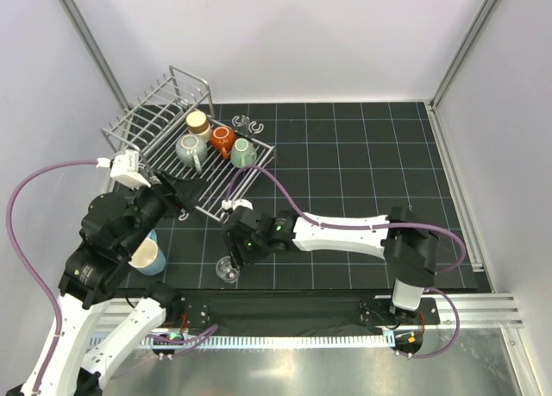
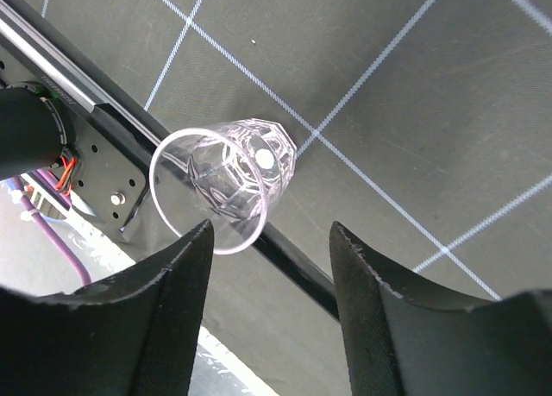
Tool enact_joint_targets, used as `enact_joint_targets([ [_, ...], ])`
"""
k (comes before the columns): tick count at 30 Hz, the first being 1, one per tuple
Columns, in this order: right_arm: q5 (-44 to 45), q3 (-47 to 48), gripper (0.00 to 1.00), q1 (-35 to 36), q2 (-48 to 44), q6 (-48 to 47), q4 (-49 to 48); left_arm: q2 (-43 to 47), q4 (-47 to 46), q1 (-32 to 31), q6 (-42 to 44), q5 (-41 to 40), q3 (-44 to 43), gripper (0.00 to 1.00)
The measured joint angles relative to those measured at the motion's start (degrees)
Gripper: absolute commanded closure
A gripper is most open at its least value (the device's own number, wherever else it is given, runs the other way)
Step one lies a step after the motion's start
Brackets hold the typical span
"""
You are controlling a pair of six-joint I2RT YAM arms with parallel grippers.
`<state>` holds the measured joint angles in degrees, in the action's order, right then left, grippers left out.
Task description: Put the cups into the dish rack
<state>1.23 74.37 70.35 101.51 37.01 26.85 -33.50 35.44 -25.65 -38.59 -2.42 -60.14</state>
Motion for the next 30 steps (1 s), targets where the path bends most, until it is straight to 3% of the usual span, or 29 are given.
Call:
enact_joint_targets([
  [6,-2.4,0.0,0.48,0.04,1.7,0.66,-2.03,0.59,0.28,0.0,-0.09,-0.63,0.0,0.33],
  [13,-4.42,-0.02,0.61,0.04,3.65,1.05,-4.79,0.57,0.52,0.0,-0.68,-0.57,0.11,0.33],
  [20,-3.67,-1.16,0.96,0.04,4.48,1.75,-6.38,-0.46,0.66,0.0,-2.23,0.13,0.24,0.32],
  [26,0.85,-5.79,0.96,0.07,0.98,1.9,-7.56,-4.28,0.74,0.0,-4.68,2.21,-0.22,0.28],
  [30,6.32,-10.6,0.96,0.09,-7.78,0.81,-7.48,-9.03,0.46,0.0,-6.95,6.58,-1.22,0.26],
])
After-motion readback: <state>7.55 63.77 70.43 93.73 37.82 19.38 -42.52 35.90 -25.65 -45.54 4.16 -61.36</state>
